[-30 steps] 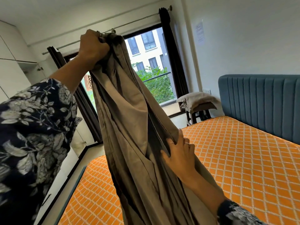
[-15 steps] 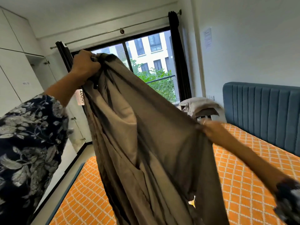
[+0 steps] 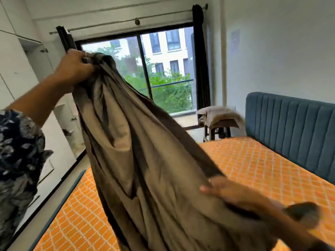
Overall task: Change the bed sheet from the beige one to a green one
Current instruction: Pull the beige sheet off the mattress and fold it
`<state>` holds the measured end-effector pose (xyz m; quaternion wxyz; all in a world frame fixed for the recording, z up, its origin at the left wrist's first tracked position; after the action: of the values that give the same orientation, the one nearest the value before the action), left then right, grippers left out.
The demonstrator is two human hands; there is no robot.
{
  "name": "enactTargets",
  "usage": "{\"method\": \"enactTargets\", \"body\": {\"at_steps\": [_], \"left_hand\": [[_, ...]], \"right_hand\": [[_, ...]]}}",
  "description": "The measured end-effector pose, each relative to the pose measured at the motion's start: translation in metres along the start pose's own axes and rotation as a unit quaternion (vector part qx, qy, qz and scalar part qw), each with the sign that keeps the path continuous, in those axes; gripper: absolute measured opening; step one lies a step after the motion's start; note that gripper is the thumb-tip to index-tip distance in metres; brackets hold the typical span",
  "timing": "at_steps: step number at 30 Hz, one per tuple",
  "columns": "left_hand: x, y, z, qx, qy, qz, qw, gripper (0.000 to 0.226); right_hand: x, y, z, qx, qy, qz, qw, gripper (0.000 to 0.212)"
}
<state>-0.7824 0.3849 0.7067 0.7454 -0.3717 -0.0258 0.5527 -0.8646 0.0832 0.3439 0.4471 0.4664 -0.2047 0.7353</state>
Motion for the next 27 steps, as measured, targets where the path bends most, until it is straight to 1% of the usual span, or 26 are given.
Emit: {"method": "enactTargets", "body": {"at_steps": [2, 3, 4, 6, 8, 9, 10, 13, 14, 15, 16, 17, 18, 19, 20, 22, 23, 24, 27], "left_hand": [[-0.006, 0.0, -0.011, 0.024, 0.015, -0.008, 1.0, 0.033], [-0.01, 0.001, -0.017, 0.036, 0.027, -0.019, 0.999, 0.038], [-0.014, 0.002, -0.024, 0.05, 0.038, -0.029, 0.998, 0.037], [-0.021, 0.002, -0.036, 0.072, 0.042, -0.045, 0.996, 0.025], [-0.022, 0.0, -0.041, 0.074, 0.042, -0.053, 0.995, 0.022], [-0.022, 0.0, -0.04, 0.07, 0.042, -0.055, 0.995, 0.021], [-0.021, 0.0, -0.038, 0.067, 0.041, -0.051, 0.996, 0.02], [-0.014, 0.0, -0.034, 0.067, 0.036, -0.036, 0.996, 0.014], [-0.012, 0.0, -0.033, 0.067, 0.032, -0.033, 0.997, 0.016], [-0.01, 0.001, -0.031, 0.066, 0.028, -0.032, 0.997, 0.017], [-0.009, 0.002, -0.03, 0.067, 0.023, -0.031, 0.997, 0.017], [-0.007, 0.003, -0.029, 0.065, 0.019, -0.03, 0.997, 0.019], [-0.005, 0.004, -0.027, 0.064, 0.015, -0.025, 0.998, 0.02], [-0.003, 0.004, -0.026, 0.063, 0.011, -0.022, 0.998, 0.021], [0.0, 0.005, -0.025, 0.063, 0.008, -0.015, 0.998, 0.022], [0.005, 0.006, -0.024, 0.066, 0.004, -0.007, 0.998, 0.023], [0.007, 0.006, -0.024, 0.068, 0.003, -0.006, 0.998, 0.024], [0.008, 0.007, -0.025, 0.069, 0.004, -0.005, 0.998, 0.025], [0.005, 0.008, -0.026, 0.067, 0.005, -0.013, 0.998, 0.025]], "right_hand": [[-0.028, -0.018, -0.038, -0.003, -0.034, 0.007, 0.999, 0.031], [-0.033, -0.03, -0.044, -0.01, -0.029, 0.023, 0.999, 0.03], [-0.029, -0.038, -0.046, -0.011, -0.036, 0.04, 0.999, 0.027], [-0.017, -0.05, -0.047, -0.001, -0.032, 0.065, 0.997, 0.022], [-0.01, -0.061, -0.049, 0.003, 0.004, 0.07, 0.998, 0.021], [-0.008, -0.064, -0.051, -0.01, 0.033, 0.061, 0.998, 0.019], [-0.007, -0.068, -0.053, -0.031, 0.05, 0.051, 0.997, 0.018], [0.006, -0.069, -0.068, -0.128, 0.118, 0.038, 0.984, 0.035], [0.013, -0.065, -0.077, -0.152, 0.142, 0.046, 0.977, 0.032], [0.021, -0.06, -0.087, -0.177, 0.164, 0.058, 0.969, 0.024], [0.026, -0.055, -0.093, -0.22, 0.186, 0.083, 0.954, 0.013], [0.031, -0.049, -0.098, -0.265, 0.227, 0.097, 0.932, 0.008], [0.037, -0.042, -0.101, -0.31, 0.27, 0.106, 0.905, 0.01], [0.039, -0.036, -0.099, -0.35, 0.286, 0.1, 0.886, 0.011], [0.038, -0.034, -0.095, -0.376, 0.284, 0.088, 0.878, 0.013], [0.026, -0.04, -0.091, -0.364, 0.265, 0.046, 0.892, 0.028], [0.018, -0.047, -0.092, -0.34, 0.251, 0.03, 0.906, 0.035], [0.011, -0.054, -0.094, -0.323, 0.243, 0.024, 0.914, 0.035], [-0.006, -0.074, -0.096, -0.249, 0.206, 0.006, 0.946, 0.026]]}}
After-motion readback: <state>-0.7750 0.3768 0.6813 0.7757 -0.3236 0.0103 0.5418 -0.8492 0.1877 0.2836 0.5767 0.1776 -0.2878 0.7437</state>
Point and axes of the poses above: each hand's wrist, its own y-axis away from the middle knuckle, its own z-axis out of the back of the hand, x = y × z, the point moved 9 cm from there along -y, towards the middle knuckle, and after that the axes turned 12 degrees about x, right-handed, at the moved point
